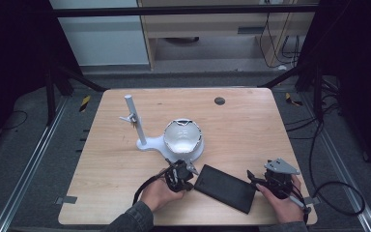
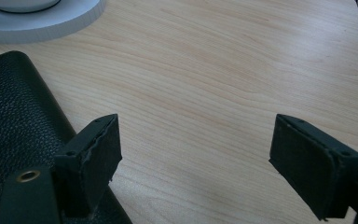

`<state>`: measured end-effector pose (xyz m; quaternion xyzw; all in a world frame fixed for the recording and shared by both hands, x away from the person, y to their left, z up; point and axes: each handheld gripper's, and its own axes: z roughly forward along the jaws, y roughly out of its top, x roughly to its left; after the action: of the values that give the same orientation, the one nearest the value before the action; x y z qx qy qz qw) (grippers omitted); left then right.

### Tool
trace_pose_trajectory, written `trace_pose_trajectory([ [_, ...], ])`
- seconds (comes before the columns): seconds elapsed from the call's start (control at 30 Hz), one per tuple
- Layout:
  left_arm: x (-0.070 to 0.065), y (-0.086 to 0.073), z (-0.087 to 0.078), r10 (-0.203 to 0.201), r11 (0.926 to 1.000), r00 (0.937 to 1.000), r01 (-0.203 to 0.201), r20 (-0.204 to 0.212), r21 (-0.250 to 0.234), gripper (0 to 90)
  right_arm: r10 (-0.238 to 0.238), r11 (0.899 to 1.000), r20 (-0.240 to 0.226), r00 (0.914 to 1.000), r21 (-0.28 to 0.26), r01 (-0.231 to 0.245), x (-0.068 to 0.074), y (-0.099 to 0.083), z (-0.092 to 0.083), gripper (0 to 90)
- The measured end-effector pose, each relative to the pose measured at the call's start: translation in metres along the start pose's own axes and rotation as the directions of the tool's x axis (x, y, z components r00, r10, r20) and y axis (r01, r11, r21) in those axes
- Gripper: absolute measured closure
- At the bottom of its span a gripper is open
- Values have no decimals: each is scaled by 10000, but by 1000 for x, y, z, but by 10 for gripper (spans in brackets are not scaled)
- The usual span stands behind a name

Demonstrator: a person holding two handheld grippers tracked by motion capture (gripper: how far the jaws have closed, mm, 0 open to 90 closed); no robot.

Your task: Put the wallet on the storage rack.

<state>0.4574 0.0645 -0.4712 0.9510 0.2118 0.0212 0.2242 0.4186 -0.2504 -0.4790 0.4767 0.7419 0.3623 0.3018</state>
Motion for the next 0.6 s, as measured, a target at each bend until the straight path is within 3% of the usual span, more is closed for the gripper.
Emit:
trace_pose_trajectory([
  [0.33, 2, -3, -6, -225, 9977, 9997, 231, 96, -630, 899, -133, 9999, -315, 9994, -102, 130, 6, 2, -1, 151],
  [0.4, 2, -3, -9, -339, 9937, 9988, 376, 366, -1059, 899, -261, 9996, -798, 9965, -138, 251, 13, 4, -3, 132],
  [0.57, 0, 0, -11, -343, 9873, 9988, 395, 362, -1538, 899, -459, 9988, -1454, 9883, -238, 429, 26, 8, -8, 126],
  [0.6, 2, 0, -13, -332, 9856, 9989, 384, 339, -1644, 899, -638, 9978, -1690, 9835, -296, 596, 36, 12, -13, 126],
])
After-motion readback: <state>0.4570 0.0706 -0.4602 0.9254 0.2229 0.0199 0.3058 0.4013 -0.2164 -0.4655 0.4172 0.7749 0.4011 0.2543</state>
